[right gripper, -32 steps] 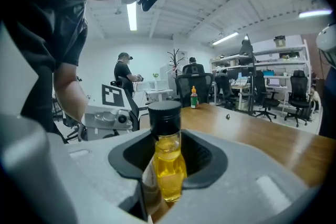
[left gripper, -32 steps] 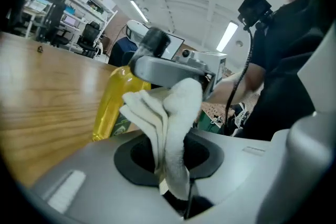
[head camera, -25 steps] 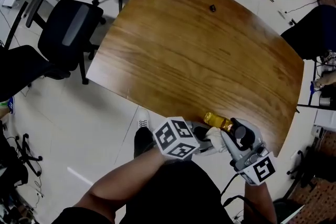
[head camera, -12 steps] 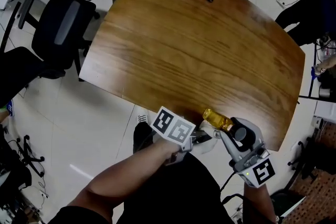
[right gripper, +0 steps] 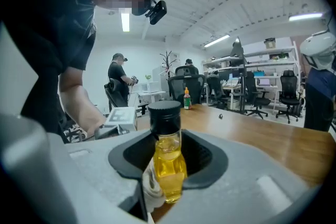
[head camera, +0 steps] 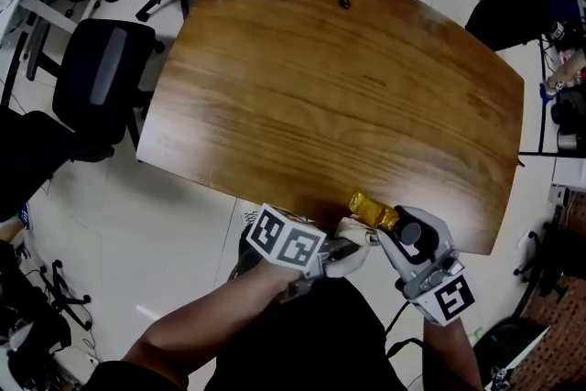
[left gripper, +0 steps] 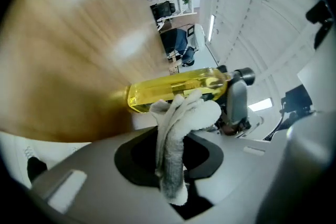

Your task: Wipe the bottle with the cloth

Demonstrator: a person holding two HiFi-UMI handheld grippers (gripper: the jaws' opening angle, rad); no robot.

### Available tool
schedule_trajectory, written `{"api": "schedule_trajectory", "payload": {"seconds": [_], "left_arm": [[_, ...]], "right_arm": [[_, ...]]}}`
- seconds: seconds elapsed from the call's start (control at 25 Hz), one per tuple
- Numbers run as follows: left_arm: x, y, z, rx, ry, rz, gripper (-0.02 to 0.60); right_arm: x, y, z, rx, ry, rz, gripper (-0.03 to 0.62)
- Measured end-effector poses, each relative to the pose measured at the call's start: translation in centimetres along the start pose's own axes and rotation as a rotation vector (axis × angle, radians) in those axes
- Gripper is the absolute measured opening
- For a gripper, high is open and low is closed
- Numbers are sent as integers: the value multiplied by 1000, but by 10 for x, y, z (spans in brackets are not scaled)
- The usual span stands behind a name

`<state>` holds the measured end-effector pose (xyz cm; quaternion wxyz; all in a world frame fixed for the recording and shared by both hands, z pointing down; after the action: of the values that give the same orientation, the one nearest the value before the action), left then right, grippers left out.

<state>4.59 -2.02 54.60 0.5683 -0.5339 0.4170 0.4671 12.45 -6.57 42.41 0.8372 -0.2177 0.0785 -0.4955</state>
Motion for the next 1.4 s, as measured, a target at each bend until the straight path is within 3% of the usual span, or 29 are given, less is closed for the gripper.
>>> {"api": "schedule_trajectory", "payload": {"seconds": [0.24,0.36,0.44,0.64,0.76,0.88,1.0,1.28,1.4], "left_arm": [[32,66,-20,273,-167,7,101],[39,90,-47,483,-120,107,101],[46,92,-62,522,-98,166,101],[50,77,-77,382,-113,272,101],[42,68,-77,293,-144,269,101],[34,56,-75,218,-193,181,101],[25,50,-77,206,-205,120,100],[-9,35,-77,101,-290,-159,100],[-14,32,-75,67,-312,-226,100]], "right_arm": [[0,0,0,19,-11,19,135],[-1,1,1,21,-14,31,135],[-1,1,1,20,-17,38,135],[-1,0,1,14,-18,41,134],[-2,0,1,16,-23,44,135],[-2,0,0,19,-25,45,134],[-2,0,0,19,-25,45,135],[-3,1,1,21,-29,64,134],[-5,1,2,17,-12,72,133]]}}
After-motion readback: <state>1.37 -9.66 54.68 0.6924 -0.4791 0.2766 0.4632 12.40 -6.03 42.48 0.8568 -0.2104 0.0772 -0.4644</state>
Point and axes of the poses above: the fingertips, and each gripper's own axes: y backward along the fingers, x to its right, z out of its underside, the point moved 6 cm from there along y, backward along the fingers, and after that the axes turned 7 degrees about -x, right-handed, at the moved point
